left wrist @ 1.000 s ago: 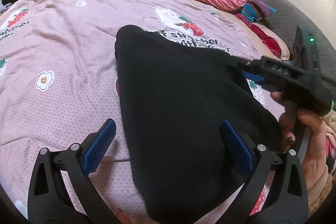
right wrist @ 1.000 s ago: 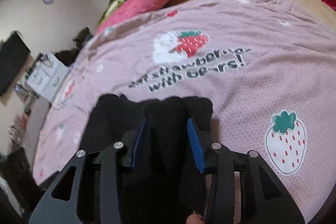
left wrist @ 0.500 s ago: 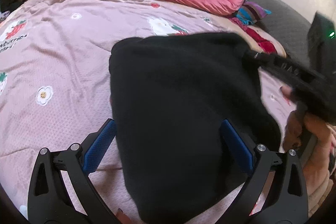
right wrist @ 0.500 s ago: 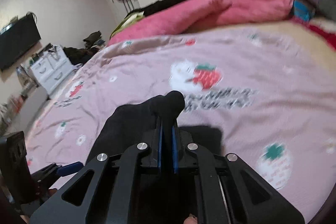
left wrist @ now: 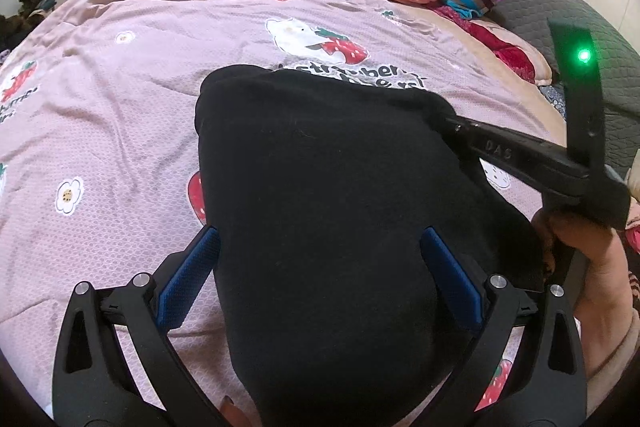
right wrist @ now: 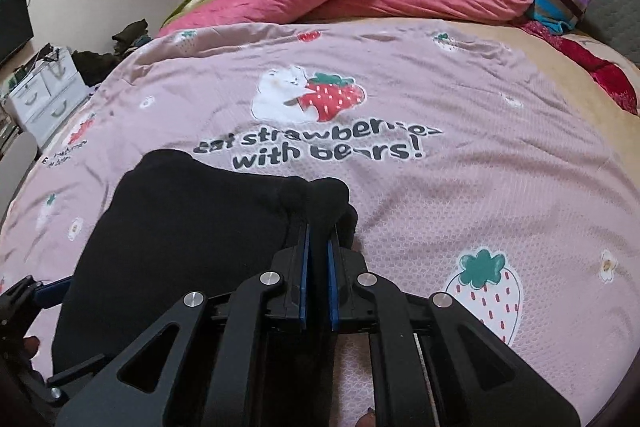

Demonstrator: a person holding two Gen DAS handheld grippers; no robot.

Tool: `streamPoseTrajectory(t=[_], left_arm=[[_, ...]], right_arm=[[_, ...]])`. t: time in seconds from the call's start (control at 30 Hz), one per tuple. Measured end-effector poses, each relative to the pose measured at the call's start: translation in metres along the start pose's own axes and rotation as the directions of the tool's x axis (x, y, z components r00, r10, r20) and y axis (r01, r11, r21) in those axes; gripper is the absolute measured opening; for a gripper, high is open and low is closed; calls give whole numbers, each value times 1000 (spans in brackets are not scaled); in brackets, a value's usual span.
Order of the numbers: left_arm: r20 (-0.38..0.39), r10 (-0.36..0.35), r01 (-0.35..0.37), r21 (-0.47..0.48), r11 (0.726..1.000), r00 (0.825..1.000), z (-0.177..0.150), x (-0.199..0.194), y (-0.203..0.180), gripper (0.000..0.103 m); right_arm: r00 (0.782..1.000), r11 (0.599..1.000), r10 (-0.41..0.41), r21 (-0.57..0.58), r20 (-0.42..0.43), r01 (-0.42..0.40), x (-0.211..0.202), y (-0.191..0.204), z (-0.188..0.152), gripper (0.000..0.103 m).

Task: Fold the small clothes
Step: 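Open the right gripper and withdraw it from the folded bundle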

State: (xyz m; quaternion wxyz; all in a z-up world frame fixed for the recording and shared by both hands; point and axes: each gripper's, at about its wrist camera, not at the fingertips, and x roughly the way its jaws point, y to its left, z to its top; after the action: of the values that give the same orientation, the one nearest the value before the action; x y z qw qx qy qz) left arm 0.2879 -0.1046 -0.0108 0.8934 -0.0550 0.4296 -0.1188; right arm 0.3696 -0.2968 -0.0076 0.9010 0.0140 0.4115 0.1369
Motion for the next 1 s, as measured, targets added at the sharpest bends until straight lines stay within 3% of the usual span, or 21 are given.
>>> streamPoseTrajectory(t=[0.17, 0.3, 0.47, 0.83, 1.0], left_arm=[[1, 1, -1, -1, 1000, 1000, -1, 0, 0, 93], [2, -2, 2, -15, 1000, 1000, -1, 0, 1, 93], [-1, -1, 1, -24, 1000, 1000, -1, -1, 3, 93], [12, -20, 21, -65, 998, 1000, -6, -14, 6, 93], [62, 10, -6, -63, 998, 998, -7, -32, 5, 94]], right_arm=[[1000, 1000, -15, 12, -1, 15, 1, 0, -2, 11], [999, 999, -33, 2, 4, 33, -5, 1, -2, 29], [1000, 998, 2, 59, 10, -3, -16, -8, 0, 37], [987, 999, 5, 35, 162, -11, -76, -1, -10, 94], [969, 998, 19, 50, 246, -32, -111, -2, -21, 99]])
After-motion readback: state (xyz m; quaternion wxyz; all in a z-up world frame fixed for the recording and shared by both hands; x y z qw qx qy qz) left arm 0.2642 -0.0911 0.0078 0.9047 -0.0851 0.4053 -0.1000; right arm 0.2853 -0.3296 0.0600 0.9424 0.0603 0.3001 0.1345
